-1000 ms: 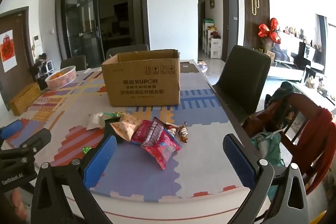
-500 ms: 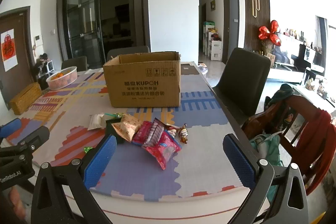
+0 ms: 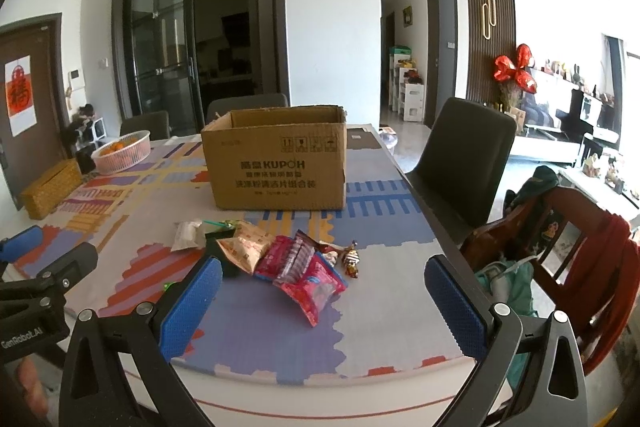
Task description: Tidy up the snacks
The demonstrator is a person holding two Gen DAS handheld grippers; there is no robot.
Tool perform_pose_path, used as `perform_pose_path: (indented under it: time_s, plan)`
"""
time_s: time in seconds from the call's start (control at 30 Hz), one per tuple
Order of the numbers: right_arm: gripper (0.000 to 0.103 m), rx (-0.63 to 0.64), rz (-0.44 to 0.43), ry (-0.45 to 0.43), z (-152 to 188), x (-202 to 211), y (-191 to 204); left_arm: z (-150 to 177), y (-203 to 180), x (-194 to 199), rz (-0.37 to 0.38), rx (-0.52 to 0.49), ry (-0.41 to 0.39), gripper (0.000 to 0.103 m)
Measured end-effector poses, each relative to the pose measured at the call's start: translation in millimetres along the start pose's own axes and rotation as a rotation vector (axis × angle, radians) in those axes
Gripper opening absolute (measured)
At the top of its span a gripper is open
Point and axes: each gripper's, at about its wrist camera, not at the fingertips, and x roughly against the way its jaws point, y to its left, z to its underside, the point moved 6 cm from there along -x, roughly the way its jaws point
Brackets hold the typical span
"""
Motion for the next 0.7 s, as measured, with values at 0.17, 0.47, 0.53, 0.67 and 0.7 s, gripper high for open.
perform_pose_path:
  time_s: [0.17, 0.47, 0.53, 0.67, 0.7]
  plan:
    - [0.102, 0.0, 0.0, -0.009, -0.1, 2.1, -0.2, -1.1, -0.1, 1.5, 0.002, 0.0, 0.001, 0.103]
    - [0.102, 0.0, 0.0, -0.011, 0.2, 3.2, -0.5, -1.4, -3.3, 6.7, 0.005, 0.0, -0.002, 0.103]
    - [0.102, -0.001, 0.001, -0.012, 0.1, 3.3, -0.5, -0.9, -3.3, 5.6, 0.005, 0.001, -0.003, 0.103]
    - [0.102, -0.001, 0.001, -0.012, 0.4, 3.2, -0.1, -0.8, -3.9, 5.8, 0.007, 0.001, -0.003, 0.103]
    - [0.102, 0.0, 0.001, -0.011, 0.4, 3.1, -0.1, -0.8, -4.1, 5.8, 0.006, 0.001, -0.003, 0.103]
